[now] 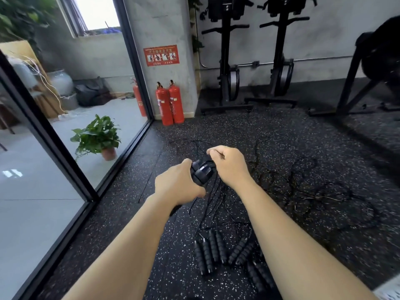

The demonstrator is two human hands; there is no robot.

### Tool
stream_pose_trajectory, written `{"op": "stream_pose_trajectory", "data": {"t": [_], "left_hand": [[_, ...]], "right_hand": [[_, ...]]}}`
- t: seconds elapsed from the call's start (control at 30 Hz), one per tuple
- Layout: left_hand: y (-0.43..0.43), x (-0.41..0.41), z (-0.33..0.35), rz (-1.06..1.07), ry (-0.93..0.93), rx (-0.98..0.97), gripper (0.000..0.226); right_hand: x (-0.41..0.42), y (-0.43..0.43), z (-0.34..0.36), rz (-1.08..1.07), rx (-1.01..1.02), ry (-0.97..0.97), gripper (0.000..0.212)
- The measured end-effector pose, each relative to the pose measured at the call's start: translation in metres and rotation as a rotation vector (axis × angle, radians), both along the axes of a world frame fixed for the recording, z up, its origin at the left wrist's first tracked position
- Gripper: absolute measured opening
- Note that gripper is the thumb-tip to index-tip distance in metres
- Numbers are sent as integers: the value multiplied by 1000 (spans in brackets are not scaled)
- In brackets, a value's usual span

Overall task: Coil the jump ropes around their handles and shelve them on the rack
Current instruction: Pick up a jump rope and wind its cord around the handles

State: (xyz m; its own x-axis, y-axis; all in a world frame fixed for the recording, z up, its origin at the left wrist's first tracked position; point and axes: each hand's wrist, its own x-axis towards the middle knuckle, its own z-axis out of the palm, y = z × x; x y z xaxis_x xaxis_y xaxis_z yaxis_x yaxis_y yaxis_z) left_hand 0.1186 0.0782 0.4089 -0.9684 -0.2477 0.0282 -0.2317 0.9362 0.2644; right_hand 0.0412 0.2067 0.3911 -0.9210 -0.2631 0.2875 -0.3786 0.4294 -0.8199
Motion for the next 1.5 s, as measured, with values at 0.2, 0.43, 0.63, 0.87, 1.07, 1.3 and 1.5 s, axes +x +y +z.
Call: {"op": "stream_pose_trajectory", "data": {"t": [0.2, 0.43, 0.63, 0.87, 1.07, 1.3, 1.5], "left_hand": [[14, 23, -17, -44, 77, 117, 50], [16, 23, -33, -27, 75, 609, 43], [23, 8, -42, 38, 75, 834, 37], [28, -5, -66, 99, 71, 814, 36], [24, -3, -77, 48, 32, 907, 51], [14, -2, -78, 63, -19, 996, 49], [4, 1, -75, 92, -39, 1028, 43]], "right_hand": [[26, 18, -22, -46, -94, -79, 34], [22, 33, -50, -190, -391, -172, 38], [20, 32, -81, -156, -566, -260, 30], [9, 11, -86, 32, 10, -297, 35], [5, 18, -76, 255, -35, -494, 25], [11, 9, -72, 249, 158, -480, 24], [14, 0, -68, 226, 378, -347, 29]]}}
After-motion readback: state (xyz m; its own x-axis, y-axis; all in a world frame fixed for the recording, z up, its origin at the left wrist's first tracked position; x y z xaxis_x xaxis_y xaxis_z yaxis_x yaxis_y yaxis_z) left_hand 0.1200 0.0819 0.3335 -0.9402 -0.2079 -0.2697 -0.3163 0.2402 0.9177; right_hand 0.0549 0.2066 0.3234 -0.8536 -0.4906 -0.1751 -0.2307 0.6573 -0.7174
